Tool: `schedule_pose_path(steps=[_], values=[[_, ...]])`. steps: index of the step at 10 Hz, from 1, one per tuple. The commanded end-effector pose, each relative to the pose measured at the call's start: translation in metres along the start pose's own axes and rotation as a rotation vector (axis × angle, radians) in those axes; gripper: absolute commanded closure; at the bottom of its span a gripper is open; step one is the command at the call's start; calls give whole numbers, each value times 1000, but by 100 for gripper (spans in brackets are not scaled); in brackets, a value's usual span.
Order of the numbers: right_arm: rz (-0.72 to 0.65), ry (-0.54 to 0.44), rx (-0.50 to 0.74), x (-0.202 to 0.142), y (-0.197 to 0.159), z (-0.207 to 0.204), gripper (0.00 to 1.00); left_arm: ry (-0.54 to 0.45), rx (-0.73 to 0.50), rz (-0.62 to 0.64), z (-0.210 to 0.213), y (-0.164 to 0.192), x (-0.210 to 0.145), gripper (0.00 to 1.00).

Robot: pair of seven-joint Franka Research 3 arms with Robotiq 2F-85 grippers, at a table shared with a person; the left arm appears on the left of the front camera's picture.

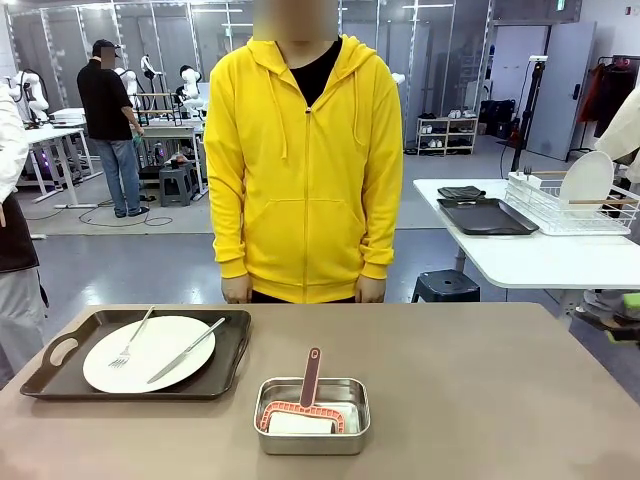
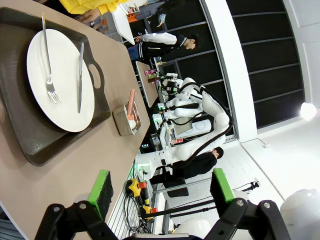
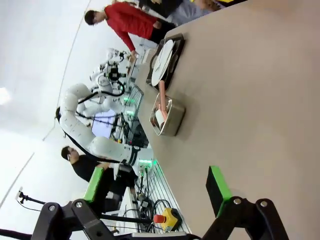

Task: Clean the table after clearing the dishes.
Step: When the right (or left) Handle tray is removed, use the right hand (or left hand) to clean the right (or left) side of the table with the Lint Roller.

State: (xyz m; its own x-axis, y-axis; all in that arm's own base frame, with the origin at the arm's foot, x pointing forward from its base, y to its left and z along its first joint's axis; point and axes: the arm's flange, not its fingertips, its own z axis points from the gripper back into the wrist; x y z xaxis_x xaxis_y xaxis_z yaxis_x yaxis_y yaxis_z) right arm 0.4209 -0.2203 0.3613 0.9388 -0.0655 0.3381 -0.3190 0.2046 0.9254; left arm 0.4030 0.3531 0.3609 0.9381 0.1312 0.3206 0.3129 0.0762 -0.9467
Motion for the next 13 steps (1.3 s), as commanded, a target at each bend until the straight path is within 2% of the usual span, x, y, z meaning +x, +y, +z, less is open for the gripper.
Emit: schedule_pose_path(steps=[1,3,5,6,13], values=[[17,-43,23,-15,-14,33,0,1,8,-2,1,-2,-4,0],[-12,-98,48,-31,-22,53,0,1,8,-2,1,-2,-4,0],[-82,-68,10,-23,-23,51,0,1,8,-2,1,-2,-4,0],[-48,-100,18,-38,-27,57,0,1,8,-2,1,-2,-4,0],[-48,-100,18,-38,-27,57,0,1,8,-2,1,-2,-4,0]])
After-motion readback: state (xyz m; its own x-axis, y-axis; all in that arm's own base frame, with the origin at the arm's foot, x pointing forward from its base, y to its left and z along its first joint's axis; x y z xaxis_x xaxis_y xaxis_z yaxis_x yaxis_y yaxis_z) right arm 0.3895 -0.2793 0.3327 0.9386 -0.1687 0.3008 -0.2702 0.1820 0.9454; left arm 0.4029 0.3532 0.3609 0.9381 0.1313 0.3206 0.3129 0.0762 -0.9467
